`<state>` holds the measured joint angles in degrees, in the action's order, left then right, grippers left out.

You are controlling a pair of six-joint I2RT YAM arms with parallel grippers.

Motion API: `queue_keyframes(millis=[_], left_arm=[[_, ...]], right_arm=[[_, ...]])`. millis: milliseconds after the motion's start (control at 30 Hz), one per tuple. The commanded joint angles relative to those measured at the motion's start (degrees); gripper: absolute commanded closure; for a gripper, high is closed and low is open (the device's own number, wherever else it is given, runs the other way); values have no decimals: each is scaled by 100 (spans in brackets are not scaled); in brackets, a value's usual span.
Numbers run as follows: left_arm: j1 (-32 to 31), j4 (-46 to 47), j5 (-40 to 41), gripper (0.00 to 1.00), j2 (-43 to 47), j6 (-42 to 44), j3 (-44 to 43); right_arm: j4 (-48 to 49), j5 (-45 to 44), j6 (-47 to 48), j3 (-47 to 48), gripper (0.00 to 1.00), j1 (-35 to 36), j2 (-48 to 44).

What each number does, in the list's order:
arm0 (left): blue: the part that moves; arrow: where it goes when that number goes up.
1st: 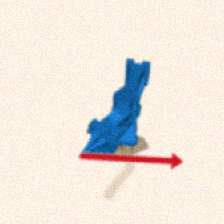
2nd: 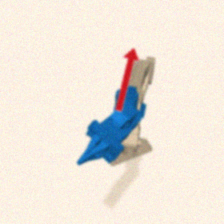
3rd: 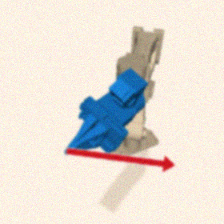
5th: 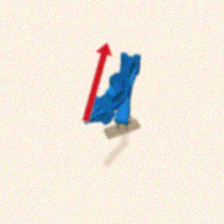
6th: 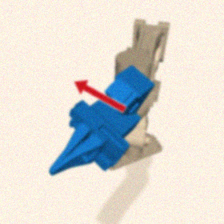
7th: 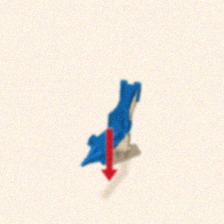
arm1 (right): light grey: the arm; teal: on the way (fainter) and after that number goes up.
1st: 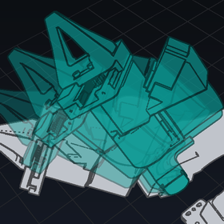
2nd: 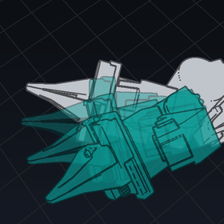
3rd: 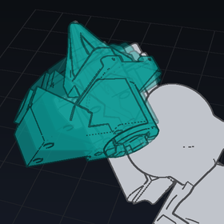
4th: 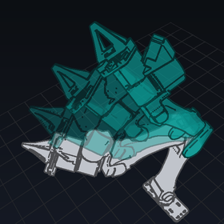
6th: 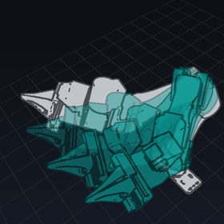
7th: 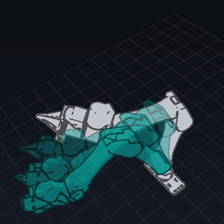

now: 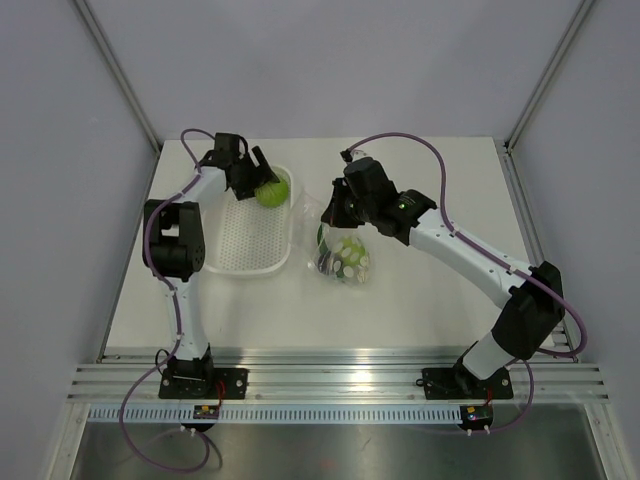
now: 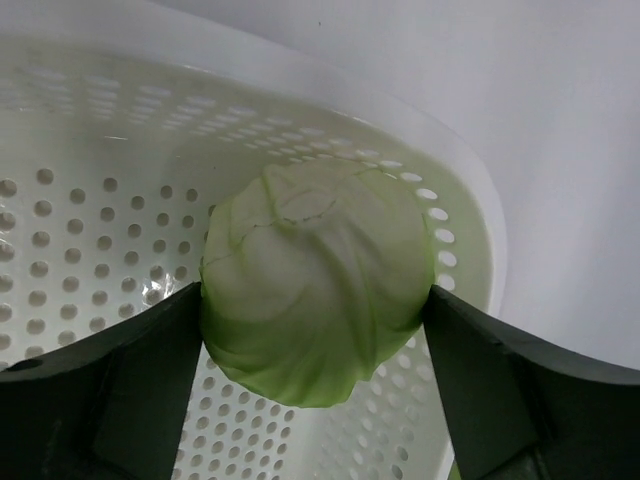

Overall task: Place the food in the zip-top bag and seal the zipper
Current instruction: Pick up the fake fruit from the bin.

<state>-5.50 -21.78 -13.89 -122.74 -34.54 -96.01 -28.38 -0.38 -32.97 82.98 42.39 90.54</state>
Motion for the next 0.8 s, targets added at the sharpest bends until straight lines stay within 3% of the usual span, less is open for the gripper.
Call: queue_keyframes(millis=[0,167,400,767], left_arm=[[31,288,-35,21,214,9,82],[31,245,272,34,934,97,573],[22,-19,370,34,2533,316,1284],[-363,-651,-1115,35,4801,765,2103]], right_arm=[[78,12,107,245,100,41,-2],[131,160,63,166,100,41,-63],[184,223,1,-1,100,41,-116],[377,293,-16,16,100,41,-63]])
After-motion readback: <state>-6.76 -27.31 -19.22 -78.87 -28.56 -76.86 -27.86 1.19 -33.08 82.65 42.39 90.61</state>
